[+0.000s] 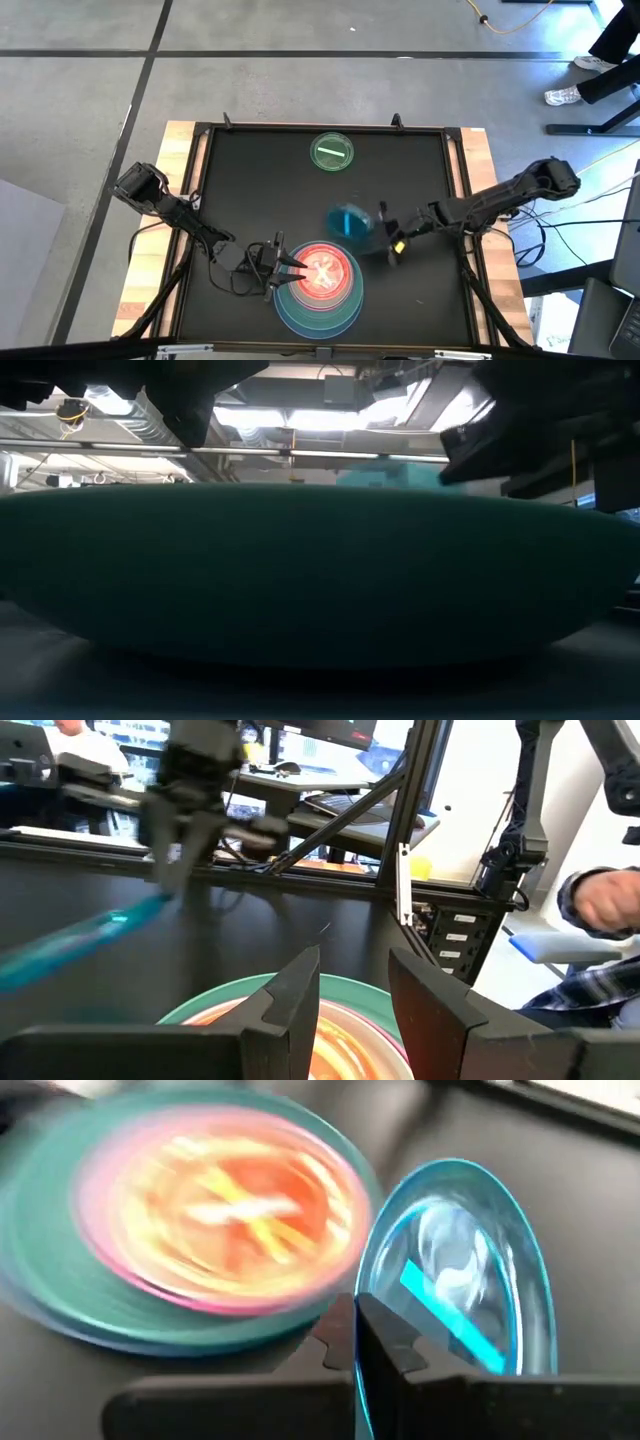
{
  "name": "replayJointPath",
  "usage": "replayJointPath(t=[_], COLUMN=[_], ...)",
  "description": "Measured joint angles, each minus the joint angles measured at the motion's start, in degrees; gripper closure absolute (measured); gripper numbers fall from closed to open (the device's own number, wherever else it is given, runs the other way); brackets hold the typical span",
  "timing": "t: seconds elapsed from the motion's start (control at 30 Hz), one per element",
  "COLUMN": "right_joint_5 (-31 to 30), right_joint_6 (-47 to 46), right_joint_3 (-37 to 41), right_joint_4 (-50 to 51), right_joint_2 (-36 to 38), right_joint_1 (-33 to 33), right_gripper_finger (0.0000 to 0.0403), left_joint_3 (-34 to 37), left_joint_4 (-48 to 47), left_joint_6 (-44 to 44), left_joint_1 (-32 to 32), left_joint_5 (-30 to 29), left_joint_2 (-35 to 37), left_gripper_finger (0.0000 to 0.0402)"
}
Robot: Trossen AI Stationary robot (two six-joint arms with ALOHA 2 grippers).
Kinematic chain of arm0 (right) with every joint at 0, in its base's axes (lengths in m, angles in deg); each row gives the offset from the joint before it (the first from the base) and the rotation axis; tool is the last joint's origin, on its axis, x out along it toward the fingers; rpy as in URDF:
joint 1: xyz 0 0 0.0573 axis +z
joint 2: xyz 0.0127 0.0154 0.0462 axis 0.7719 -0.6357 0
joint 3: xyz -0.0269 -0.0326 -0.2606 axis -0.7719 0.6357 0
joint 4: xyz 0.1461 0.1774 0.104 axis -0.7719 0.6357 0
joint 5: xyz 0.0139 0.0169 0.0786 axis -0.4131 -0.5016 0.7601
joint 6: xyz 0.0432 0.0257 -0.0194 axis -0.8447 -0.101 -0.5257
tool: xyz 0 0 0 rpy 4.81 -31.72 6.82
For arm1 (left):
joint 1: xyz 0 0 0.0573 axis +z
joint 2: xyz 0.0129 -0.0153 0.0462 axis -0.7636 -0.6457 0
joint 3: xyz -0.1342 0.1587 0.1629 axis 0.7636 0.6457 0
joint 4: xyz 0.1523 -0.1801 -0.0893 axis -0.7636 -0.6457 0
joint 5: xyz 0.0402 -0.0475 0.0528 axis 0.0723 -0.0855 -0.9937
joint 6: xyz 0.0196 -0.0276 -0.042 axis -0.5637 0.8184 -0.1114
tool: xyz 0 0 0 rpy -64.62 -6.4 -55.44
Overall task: Stack plastic plates
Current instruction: Stack the light blue plate on the light pink plate
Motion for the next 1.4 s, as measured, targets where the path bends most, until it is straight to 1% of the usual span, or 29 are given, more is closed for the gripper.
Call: replayJointPath(t=[0.07,0.17,0.4,0.57,0.8,1.03,1.13,1.23,1.33,1.4], right_joint_5=[3.13,6.10,9.39,9.49,8.92,8.96,8.90,8.86,8.84,7.81], right_joint_6=[0.03,0.02,0.26,0.26,-1.39,-1.49,-1.48,-1.45,-1.18,-0.90], right_joint_3=[0.00,0.00,0.00,0.00,-0.12,-5.68,-8.63,-11.70,-14.56,-16.47], right_joint_4=[-2.65,-5.56,-16.06,-22.23,-29.92,-30.03,-27.31,-22.92,-16.42,-9.53], right_joint_2=[-0.51,-0.89,-5.05,-9.85,-16.14,-23.55,-26.49,-28.59,-28.85,-27.37], right_joint_1=[1.97,4.43,9.19,10.84,10.82,10.82,10.82,10.80,10.80,10.77], right_gripper_finger=[0.0402,0.0402,0.0402,0.0402,0.0402,0.0398,0.0373,0.0331,0.0283,0.0256], left_joint_3=[0.00,0.00,0.00,0.00,0.00,0.00,0.00,0.00,0.00,0.00], left_joint_4=[0.00,0.02,0.02,0.03,0.03,0.02,0.02,0.00,-0.01,-0.24], left_joint_6=[0.00,0.00,0.00,0.02,0.02,0.02,0.02,0.02,0.03,0.17], left_joint_1=[0.01,0.02,0.12,0.53,0.72,0.72,0.72,0.72,0.72,0.72], left_joint_5=[-0.03,-0.43,-1.80,-1.91,-1.92,-1.92,-1.92,-1.90,-1.88,-1.89], left_joint_2=[0.00,0.00,0.00,0.00,0.00,0.00,0.00,0.00,0.00,0.00], left_gripper_finger=[0.0286,0.0286,0.0286,0.0286,0.0286,0.0286,0.0286,0.0286,0.0286,0.0286])
